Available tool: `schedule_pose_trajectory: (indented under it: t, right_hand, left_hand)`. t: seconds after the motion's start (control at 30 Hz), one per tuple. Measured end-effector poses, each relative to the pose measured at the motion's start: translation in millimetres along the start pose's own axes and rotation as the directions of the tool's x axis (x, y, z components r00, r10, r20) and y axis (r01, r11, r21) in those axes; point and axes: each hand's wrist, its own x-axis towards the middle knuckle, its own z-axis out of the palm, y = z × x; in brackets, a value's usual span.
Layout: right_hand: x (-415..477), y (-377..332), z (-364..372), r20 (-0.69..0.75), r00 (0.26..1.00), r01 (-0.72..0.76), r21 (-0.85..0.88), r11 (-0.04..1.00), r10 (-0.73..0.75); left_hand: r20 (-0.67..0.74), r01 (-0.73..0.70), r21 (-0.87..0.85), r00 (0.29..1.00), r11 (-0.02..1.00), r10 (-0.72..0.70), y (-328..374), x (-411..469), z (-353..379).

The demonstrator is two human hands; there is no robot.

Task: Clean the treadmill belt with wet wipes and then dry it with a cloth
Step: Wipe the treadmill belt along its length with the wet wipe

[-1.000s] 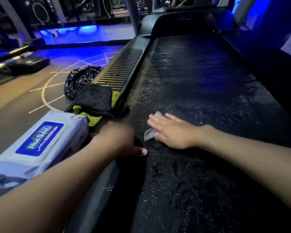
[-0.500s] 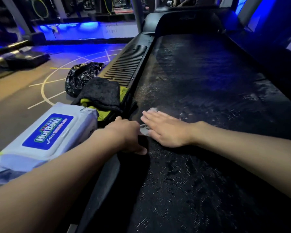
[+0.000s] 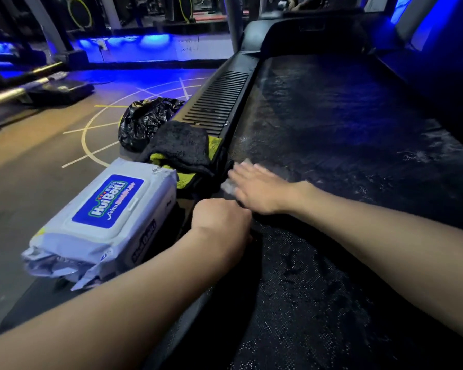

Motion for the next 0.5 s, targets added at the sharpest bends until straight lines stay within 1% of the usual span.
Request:
schedule_pose_trajectory:
  t: [0.07,0.1,0.17,0.2,0.23,0.27,0.33,0.37,0.4,0.47,0.5]
  right_hand:
    - [-10,-13,5,0.044,0.986,0.164,-0.022,0.986,-0.163]
    - [-11,-10,4,0.048,0.981,0.191,-0.007,0.982,-0.190]
    - [-10,-3,-1,-0.006,0.996,0.089,0.025,0.996,-0.089]
    - [-11,-4,-1,-0.026,0.999,0.047,0.040,0.998,-0.046]
    - [-16,-11,1,-0.016,0.998,0.064,0.055,0.996,-0.063]
    - [-23,-18,4,0.006,0.992,0.125,0.055,0.991,-0.126]
    - [-33,-26,15,0.023,0.967,0.253,0.042,0.967,-0.254]
    - [-34,-23,15,0.017,0.963,0.268,0.032,0.963,-0.269]
    - [-32,-19,13,0.004,0.976,0.218,0.026,0.975,-0.219]
    - [-30,-19,9,-0.022,0.995,0.102,0.025,0.994,-0.101]
    - [-33,-26,11,-0.010,0.993,0.118,0.014,0.993,-0.118]
  left_hand:
    - [-0.019,-0.010,0.023,1.000,1.000,0.011,2,-3,2]
    - [-0.032,-0.024,0.038,0.999,0.999,0.025,3,-5,2]
    - [-0.044,-0.057,0.066,0.997,0.996,0.060,1,-7,1]
    - [-0.025,-0.071,0.078,0.997,0.994,0.073,-1,-7,-1]
    - [0.021,-0.083,0.095,0.996,0.992,0.082,-3,-8,-2]
    - [0.098,-0.105,0.120,0.991,0.987,0.094,-4,-8,-3]
    - [0.272,-0.188,0.155,0.952,0.970,0.141,-5,-6,-6]
    - [0.330,-0.227,0.151,0.929,0.962,0.168,-4,-7,-9]
    - [0.376,-0.260,0.126,0.905,0.957,0.197,-3,-8,-10]
    - [0.423,-0.316,0.082,0.870,0.945,0.254,-3,-9,-16]
    - [0.444,-0.338,0.068,0.853,0.939,0.275,-3,-11,-19]
